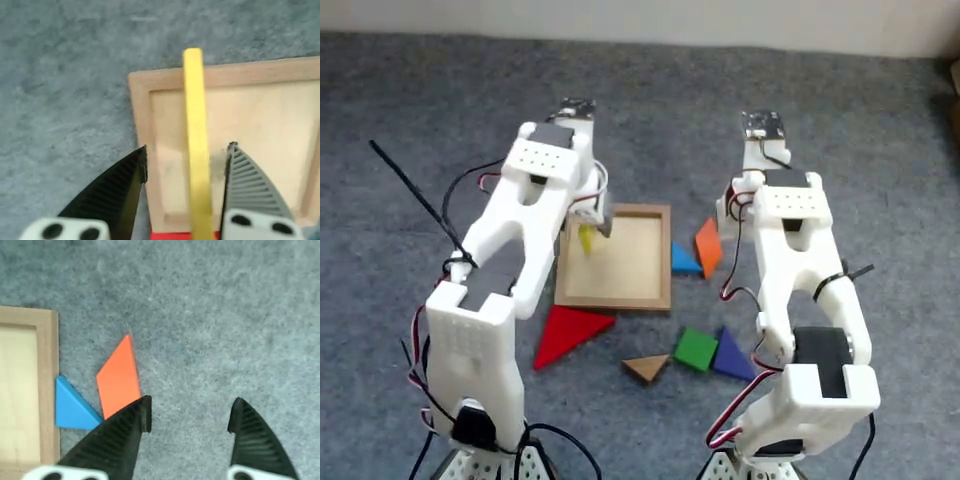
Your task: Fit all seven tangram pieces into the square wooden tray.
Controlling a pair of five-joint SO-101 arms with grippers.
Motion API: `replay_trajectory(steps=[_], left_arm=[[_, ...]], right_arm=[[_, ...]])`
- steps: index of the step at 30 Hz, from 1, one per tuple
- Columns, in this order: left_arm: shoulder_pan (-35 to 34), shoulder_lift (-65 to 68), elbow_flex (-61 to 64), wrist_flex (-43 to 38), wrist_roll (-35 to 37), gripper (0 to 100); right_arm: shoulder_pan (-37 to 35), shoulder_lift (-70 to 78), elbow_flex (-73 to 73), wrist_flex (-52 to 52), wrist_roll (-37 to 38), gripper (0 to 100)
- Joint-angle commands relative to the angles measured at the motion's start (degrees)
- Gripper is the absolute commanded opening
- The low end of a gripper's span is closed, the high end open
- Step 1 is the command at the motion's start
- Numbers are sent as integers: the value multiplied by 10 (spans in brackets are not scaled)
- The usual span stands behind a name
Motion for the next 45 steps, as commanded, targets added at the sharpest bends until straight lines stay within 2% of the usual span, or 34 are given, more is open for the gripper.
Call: replay_trajectory(steps=[1, 5, 12, 18, 26, 38, 41, 45], left_arm=[[-7, -39, -25, 35, -6, 252], [6, -40, -28, 61, -5, 252], [8, -35, -27, 51, -2, 248], [30, -34, -24, 21, -2, 132], [99, -36, -29, -4, -2, 7], [132, -36, -29, -23, 62, 5], [132, -35, -25, -18, 59, 62], [124, -35, -28, 4, 63, 264]], right_arm=[[7, -15, -7, -6, 4, 250], [6, -15, -7, -6, 4, 250], [6, -15, -7, -6, 4, 250], [6, -15, -7, -6, 4, 250], [7, -15, -7, -6, 4, 250], [7, -15, -7, -6, 6, 250], [7, -15, -7, -6, 7, 250], [7, -15, -7, -6, 7, 250]])
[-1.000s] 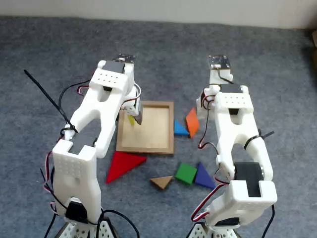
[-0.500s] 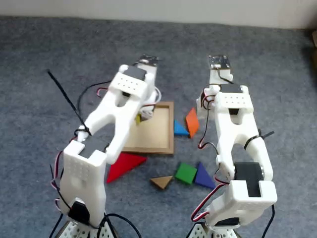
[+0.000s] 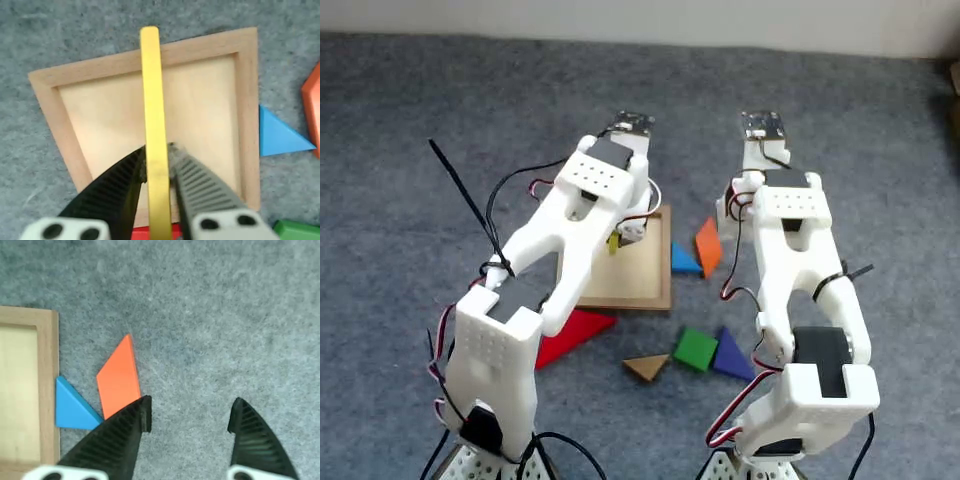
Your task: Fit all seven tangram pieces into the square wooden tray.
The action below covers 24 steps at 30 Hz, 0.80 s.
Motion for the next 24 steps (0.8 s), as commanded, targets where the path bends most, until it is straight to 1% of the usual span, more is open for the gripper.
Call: replay_trajectory(steps=[1, 5, 11, 13, 16, 24], left_arm=[[-1, -36, -29, 26, 9, 284], [-29, -40, -29, 32, 4, 261], [-81, -40, -29, 32, 3, 263], [-92, -40, -29, 34, -12, 263], [-97, -41, -45, 61, -15, 263], [-100, -36, -157, 141, -22, 263]], right_arm=[[7, -15, -7, -6, 7, 250], [7, -15, -7, -6, 7, 250], [7, -15, -7, -6, 7, 250], [7, -15, -7, -6, 7, 250], [7, -15, -7, -6, 7, 250], [7, -15, -6, -7, 7, 250]])
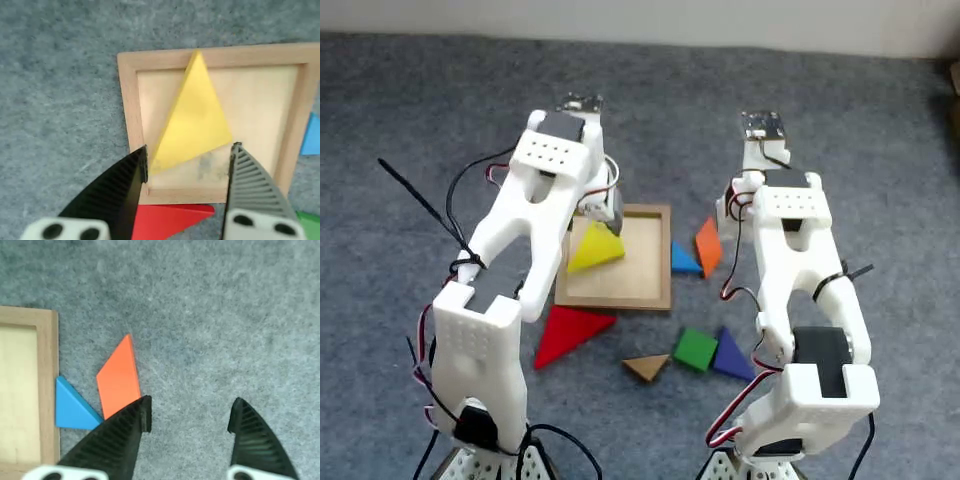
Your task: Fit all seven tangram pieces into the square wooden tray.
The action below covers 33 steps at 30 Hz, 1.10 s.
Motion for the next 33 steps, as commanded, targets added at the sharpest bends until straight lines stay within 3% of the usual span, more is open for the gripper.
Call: replay_trajectory(steps=[1, 4, 9, 14, 23, 29, 33], left_arm=[[-9, -36, -65, 25, -32, 262], [-9, -35, -72, 25, -97, 259], [-24, -33, -41, 17, -118, 259], [-7, -33, 0, -50, -189, 259], [-7, -7, 64, -200, -197, 263], [-24, 82, 41, -215, -233, 259], [-56, 98, -5, -159, -233, 259]], right_arm=[[7, -15, -5, -7, 7, 250], [7, -15, -5, -7, 7, 250], [7, -15, -5, -7, 7, 250], [7, -14, -6, -7, 6, 250], [7, -14, -5, -7, 5, 250], [7, -14, -5, -7, 5, 250], [7, -14, -6, -7, 6, 250]])
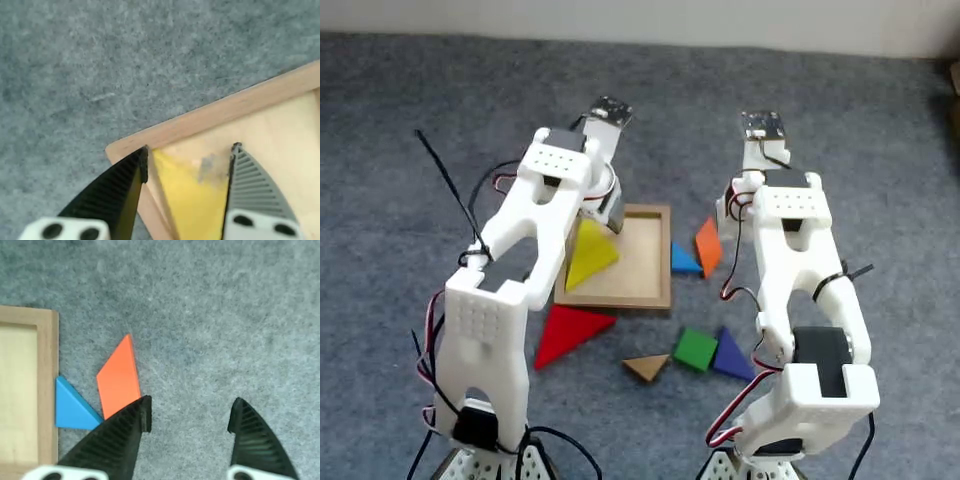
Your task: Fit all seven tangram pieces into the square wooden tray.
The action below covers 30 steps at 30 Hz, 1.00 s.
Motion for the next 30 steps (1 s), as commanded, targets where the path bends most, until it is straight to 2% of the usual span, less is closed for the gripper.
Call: replay_trajectory(steps=[1, 7, 14, 18, 23, 26, 30], left_arm=[[-36, 2, -49, 48, -4, 259], [-39, 1, -123, 146, -4, 259], [-46, -22, -297, 278, 18, 259], [-65, -51, -305, 284, 18, 258], [-113, -86, -305, 285, 15, 203], [-144, -121, -286, 286, 13, 197], [-180, -194, -225, 285, 9, 197]], right_arm=[[7, -14, -6, -7, 7, 250], [7, -14, -6, -7, 7, 250], [7, -15, -7, -4, 8, 250], [7, -22, -7, 20, 8, 250], [0, -120, -3, 59, 8, 250], [-31, -194, 0, 66, 9, 250], [-111, -248, 37, 87, 9, 250]])
